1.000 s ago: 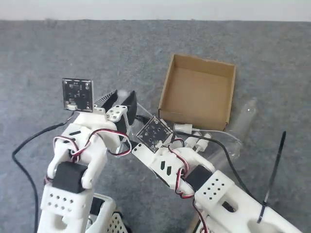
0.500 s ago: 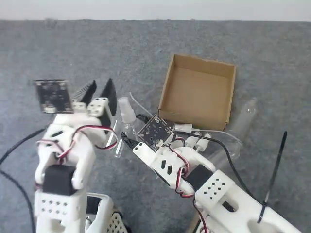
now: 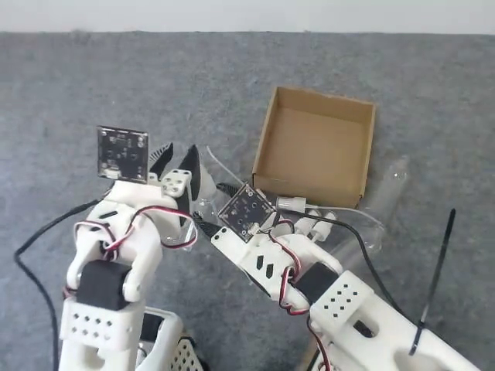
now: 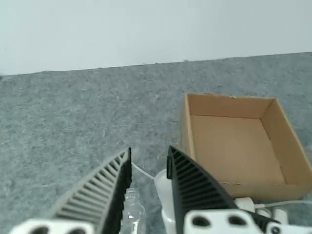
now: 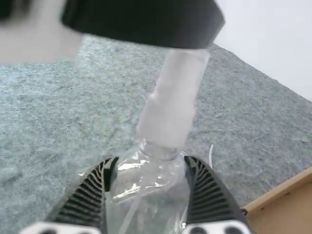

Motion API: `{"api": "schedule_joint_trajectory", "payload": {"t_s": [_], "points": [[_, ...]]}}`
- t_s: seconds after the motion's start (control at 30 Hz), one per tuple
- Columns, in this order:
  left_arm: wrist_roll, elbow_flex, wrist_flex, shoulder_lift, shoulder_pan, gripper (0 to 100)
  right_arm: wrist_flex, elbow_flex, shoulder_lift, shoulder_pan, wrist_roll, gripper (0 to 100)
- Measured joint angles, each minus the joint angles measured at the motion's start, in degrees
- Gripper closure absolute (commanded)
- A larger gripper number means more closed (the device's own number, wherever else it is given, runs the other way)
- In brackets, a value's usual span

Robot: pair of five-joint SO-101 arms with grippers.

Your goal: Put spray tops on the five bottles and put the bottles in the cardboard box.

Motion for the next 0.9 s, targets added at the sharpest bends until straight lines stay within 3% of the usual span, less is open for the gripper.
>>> {"api": "schedule_joint_trajectory", "payload": {"t_s": [0.27,0.9], "points": [[0.0,0.0,1.05,-0.09,5.19,90,0.0,0.0,0.09,-0.09,0.0,99.3],[-0.18,-4.4,3.08,0.26,0.18,88,0.0,0.0,0.09,3.69,0.0,99.3]]}}
